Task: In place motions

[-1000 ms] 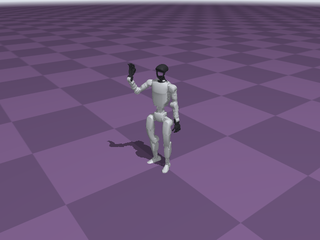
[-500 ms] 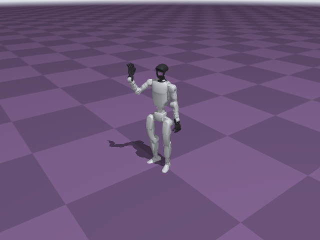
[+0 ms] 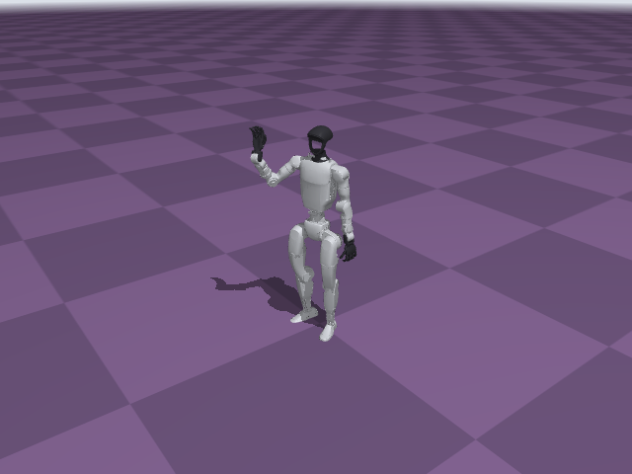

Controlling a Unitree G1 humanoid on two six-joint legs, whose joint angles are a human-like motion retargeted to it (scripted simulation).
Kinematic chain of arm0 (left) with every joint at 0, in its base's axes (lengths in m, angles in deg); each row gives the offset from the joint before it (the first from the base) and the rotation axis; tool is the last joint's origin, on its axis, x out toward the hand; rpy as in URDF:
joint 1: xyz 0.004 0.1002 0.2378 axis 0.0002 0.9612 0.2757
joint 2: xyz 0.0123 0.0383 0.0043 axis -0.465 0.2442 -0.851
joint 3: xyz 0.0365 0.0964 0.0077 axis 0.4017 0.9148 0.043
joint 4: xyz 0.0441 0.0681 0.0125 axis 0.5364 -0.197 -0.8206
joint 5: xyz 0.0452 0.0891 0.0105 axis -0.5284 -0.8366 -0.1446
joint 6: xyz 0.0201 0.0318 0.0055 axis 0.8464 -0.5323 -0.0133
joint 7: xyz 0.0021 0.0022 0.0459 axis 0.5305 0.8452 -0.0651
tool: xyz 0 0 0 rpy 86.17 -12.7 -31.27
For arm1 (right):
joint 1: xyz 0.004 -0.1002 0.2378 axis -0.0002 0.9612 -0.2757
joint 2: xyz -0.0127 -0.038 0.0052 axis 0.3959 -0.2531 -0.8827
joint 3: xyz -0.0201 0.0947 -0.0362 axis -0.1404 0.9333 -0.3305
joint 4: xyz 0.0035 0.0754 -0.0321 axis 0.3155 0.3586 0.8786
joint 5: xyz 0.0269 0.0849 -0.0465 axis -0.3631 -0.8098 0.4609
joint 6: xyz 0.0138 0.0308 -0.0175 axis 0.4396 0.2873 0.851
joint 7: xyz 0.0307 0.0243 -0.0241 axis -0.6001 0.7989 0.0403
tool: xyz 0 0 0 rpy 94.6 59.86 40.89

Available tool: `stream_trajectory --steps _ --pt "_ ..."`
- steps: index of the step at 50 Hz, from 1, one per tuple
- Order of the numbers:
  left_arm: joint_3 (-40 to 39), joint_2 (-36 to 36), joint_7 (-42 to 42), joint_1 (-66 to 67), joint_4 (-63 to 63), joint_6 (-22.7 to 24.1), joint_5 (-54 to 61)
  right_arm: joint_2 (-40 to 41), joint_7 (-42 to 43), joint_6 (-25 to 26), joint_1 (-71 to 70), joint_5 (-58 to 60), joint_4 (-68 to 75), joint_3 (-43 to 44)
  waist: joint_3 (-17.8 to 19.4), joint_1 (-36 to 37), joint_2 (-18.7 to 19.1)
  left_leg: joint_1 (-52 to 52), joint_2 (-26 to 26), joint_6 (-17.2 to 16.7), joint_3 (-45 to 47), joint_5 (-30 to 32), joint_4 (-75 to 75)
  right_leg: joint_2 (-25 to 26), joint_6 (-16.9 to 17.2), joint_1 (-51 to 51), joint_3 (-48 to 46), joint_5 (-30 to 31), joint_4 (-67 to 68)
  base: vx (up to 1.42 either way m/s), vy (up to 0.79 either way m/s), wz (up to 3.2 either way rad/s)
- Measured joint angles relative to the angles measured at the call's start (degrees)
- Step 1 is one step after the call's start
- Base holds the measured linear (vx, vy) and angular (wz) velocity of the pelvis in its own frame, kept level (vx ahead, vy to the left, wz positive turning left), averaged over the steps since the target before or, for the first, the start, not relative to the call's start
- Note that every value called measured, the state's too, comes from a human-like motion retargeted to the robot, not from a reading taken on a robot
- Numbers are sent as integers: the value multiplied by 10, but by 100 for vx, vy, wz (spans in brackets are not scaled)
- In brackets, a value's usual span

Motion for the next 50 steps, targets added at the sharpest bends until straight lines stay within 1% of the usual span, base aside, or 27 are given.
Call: stream_trajectory --steps 3,7,11,14,17,27,30,32,35,40,45,47,48,50 --pt "0 0 0 1 -3 -1 -1 41 30 22 -10 -74 25 13 0 0 0 1 0 0 0 0 0 0 0 1 1 0 0 0 0 0" --pt "0 -1 0 2 -3 -1 -2 82 60 21 -28 -164 49 26 1 -1 1 1 0 0 0 1 0 0 -1 1 1 0 0 0 0 0" --pt "0 -3 1 1 -2 0 -3 87 64 28 -34 -182 49 32 2 -1 2 1 -1 0 0 1 0 -1 -2 1 0 0 0 0 0 0" --pt "1 -5 1 1 -1 0 -2 68 59 27 -30 -152 35 21 2 -1 2 1 -1 0 0 2 0 -1 -2 1 0 1 0 0 0 0" --pt "0 -5 1 0 -1 0 -2 36 40 12 -26 -88 13 3 3 -1 3 1 -1 0 0 2 0 -1 -2 1 1 1 0 0 0 0" --pt "2 -5 3 -2 4 2 -1 -105 -8 -76 -38 128 -81 -84 3 -1 4 -1 -3 0 -3 3 1 -3 -2 0 1 0 1 0 0 0" --pt "2 -3 4 -3 3 2 -1 -129 -17 -92 -43 162 -99 -102 2 -1 3 -2 -3 0 -4 3 2 -3 -2 0 0 0 1 0 0 0" --pt "1 -2 4 -3 3 2 -1 -132 -18 -95 -43 166 -99 -104 3 0 3 -2 -4 0 -4 3 2 -4 -2 1 0 0 1 0 0 0" --pt "0 1 4 -3 3 2 -1 -116 -13 -76 -36 157 -84 -89 2 0 3 -1 -4 0 -5 4 2 -4 -2 1 -1 0 1 0 0 0" --pt "-1 3 4 -3 1 1 -2 -58 4 -36 -12 100 -33 -37 0 -2 2 -4 -5 0 -9 5 2 -4 -1 1 -4 0 0 0 0 0" --pt "-4 4 5 -5 1 1 -3 -7 6 30 32 14 8 33 1 -1 1 -7 -6 1 -13 7 2 -5 0 2 -7 1 -1 0 0 0" --pt "-4 4 6 -6 0 1 -1 16 -1 38 57 -31 19 55 2 -1 0 -7 -7 1 -14 8 2 -5 -1 2 -8 1 -1 0 0 0" --pt "-4 3 6 -6 0 1 -1 29 -5 33 73 -54 23 65 3 -1 0 -7 -7 1 -14 8 1 -5 -1 2 -8 1 -1 0 0 0" --pt "-4 1 5 -8 0 0 -1 56 -9 8 113 -96 31 80 7 -1 -1 -6 -8 1 -14 8 1 -5 -1 4 -8 1 -2 0 0 0"
